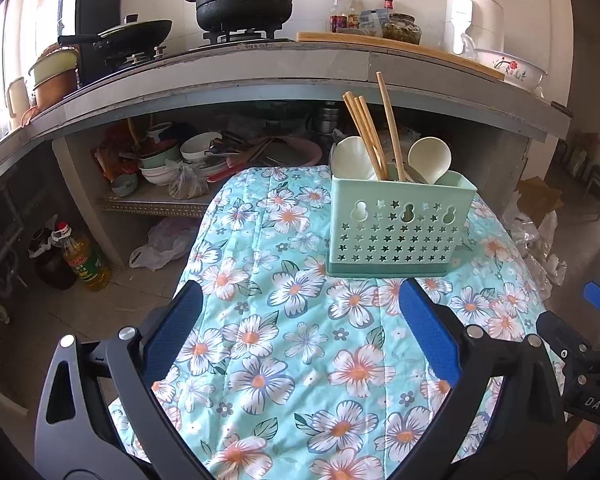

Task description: Organize utensils

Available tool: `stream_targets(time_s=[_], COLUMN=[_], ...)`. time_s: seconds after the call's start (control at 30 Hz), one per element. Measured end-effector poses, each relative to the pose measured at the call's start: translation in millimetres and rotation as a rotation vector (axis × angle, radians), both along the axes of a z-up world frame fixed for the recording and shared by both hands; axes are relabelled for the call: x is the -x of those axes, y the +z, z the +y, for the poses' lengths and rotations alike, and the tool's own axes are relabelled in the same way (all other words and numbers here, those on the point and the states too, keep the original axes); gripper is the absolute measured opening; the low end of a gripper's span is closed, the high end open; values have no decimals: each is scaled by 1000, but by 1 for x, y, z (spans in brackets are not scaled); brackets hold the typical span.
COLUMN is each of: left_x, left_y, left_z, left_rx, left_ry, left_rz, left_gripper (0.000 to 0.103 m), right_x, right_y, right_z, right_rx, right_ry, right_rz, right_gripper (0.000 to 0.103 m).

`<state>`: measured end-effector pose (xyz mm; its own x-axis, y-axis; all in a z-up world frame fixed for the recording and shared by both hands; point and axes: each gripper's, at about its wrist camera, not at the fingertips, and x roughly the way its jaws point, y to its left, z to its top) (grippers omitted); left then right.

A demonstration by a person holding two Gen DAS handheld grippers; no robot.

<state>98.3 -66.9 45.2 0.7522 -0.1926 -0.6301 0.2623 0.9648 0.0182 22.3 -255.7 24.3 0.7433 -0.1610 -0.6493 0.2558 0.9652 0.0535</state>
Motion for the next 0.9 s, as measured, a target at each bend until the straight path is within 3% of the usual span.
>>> stream_targets(time_s=[0.27,0.63,0.9], left_x=[-6,3,3], left_y=[4,29,34], left_z=[-9,-18,-12], left_rx=[44,-20,8], left_ry=[-33,16,42], left_rz=[66,-76,-95], left_gripper=[95,95,95], right_x=[0,1,-4], right_y=[0,16,20], right_z=[-6,-7,-1], right_rx=[2,41,58], right_ry=[-44,-76,-73], right_rz=[15,-20,-26], right_gripper=[96,97,97])
